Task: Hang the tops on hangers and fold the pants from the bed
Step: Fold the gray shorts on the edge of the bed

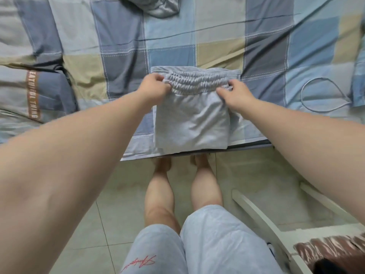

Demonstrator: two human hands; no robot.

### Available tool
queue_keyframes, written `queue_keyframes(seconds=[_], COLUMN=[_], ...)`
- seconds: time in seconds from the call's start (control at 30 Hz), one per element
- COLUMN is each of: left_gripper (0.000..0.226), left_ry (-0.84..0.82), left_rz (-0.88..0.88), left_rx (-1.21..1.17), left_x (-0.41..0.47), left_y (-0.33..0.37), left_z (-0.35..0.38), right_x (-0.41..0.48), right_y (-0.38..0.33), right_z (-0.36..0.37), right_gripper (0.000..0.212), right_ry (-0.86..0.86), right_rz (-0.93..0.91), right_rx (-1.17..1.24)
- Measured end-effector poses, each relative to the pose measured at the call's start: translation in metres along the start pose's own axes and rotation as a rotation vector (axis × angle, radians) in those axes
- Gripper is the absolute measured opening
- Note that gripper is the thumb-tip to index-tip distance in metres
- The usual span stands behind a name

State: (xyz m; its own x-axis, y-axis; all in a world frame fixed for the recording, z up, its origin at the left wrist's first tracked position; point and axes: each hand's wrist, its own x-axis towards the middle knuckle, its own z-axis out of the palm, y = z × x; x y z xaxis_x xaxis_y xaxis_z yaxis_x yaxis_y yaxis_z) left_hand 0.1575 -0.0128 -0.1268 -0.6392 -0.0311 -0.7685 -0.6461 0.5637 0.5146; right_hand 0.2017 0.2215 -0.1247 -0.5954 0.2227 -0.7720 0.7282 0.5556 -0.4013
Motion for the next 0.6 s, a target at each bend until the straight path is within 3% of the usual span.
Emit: queue_keyframes(seconds=[0.17,0.33,0.43,0.6], left_gripper=[0.047,0.079,0.091,0.098], left_ry=[0.1,0.252,0.209,0.078], left_rz=[-0.052,-0.245,-0.319,-0.36], left_rx=[0.014,0.122,0.026,0.08], left_x=[0.027,0.02,0.012,0.012], left_y=[-0.001,-0.037,-0.059,-0.075], left_z=[0.006,0.029,0.045,0.058], right_x=[0.025,0.024,0.022,0.025], right_y=[0.003,0.04,0.06,0.077], right_z=[-0.002,0.019,0.03,0.035], right_gripper=[0.047,0.078,0.099,0.09], right_ry=[0.1,0.188,0.106,-0.022], right_rz=[-0.019,0.158,0.259,0.261], right_rx=[0.129,0.056,0.222,0.342])
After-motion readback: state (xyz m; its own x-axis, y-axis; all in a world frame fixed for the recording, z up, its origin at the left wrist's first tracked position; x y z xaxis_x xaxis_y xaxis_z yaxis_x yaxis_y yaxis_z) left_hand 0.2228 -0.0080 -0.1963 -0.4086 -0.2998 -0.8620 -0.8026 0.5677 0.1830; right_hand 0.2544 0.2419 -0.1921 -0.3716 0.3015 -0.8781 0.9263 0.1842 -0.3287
